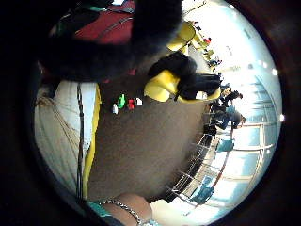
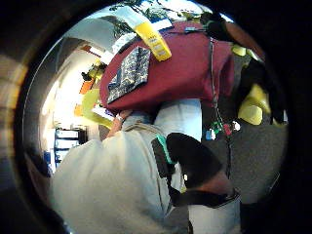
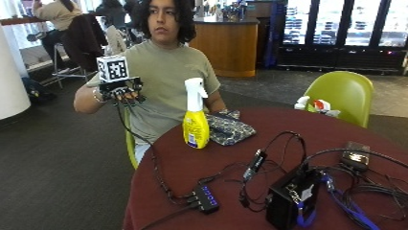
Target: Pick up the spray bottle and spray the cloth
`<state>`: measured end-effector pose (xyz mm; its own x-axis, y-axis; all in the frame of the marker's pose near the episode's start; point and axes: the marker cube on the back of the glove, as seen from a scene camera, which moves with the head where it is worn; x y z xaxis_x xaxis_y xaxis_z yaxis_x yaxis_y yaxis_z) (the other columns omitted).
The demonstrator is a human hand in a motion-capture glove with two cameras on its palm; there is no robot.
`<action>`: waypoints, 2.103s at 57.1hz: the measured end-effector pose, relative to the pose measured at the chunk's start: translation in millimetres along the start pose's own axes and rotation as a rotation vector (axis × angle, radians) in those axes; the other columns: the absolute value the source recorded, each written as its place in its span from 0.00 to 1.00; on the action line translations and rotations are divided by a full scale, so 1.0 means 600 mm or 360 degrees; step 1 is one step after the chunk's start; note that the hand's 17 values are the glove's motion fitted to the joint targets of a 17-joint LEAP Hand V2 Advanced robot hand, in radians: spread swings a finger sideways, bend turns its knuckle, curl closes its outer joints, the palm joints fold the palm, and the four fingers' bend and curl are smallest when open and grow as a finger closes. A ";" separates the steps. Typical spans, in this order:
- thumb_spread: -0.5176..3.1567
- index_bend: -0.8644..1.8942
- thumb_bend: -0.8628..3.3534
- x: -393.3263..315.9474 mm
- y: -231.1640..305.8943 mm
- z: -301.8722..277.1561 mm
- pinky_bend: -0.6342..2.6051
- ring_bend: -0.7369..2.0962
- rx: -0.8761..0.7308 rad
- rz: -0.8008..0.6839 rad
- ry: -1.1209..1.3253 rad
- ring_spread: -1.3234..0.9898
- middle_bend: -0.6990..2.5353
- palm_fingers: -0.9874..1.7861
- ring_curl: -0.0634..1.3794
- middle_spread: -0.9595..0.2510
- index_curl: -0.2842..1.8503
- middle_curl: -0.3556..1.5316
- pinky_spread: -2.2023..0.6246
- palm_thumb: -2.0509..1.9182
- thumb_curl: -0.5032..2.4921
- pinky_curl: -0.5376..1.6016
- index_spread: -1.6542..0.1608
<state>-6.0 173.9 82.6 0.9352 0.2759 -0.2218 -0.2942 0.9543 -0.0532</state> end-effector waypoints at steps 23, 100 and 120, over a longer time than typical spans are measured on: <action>0.45 0.37 0.20 -0.050 -0.113 0.006 0.26 0.35 0.0218 0.0063 -0.0462 0.53 0.27 0.53 0.26 0.77 0.28 0.35 0.86 0.63 0.28 0.41 0.69; 0.35 0.38 0.22 -0.222 -0.630 0.026 0.30 0.46 0.0540 0.0433 -0.1748 0.50 0.32 0.76 0.30 0.71 0.25 0.40 0.76 0.74 0.33 0.41 0.77; 0.24 0.43 0.20 -0.181 -0.583 -0.131 0.30 0.44 0.0742 0.0077 -0.2044 0.48 0.37 0.86 0.33 0.64 0.34 0.45 0.69 0.76 0.38 0.42 0.77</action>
<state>-20.1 -199.1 48.5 0.5242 -0.0223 0.8513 -0.4775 0.8200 0.3155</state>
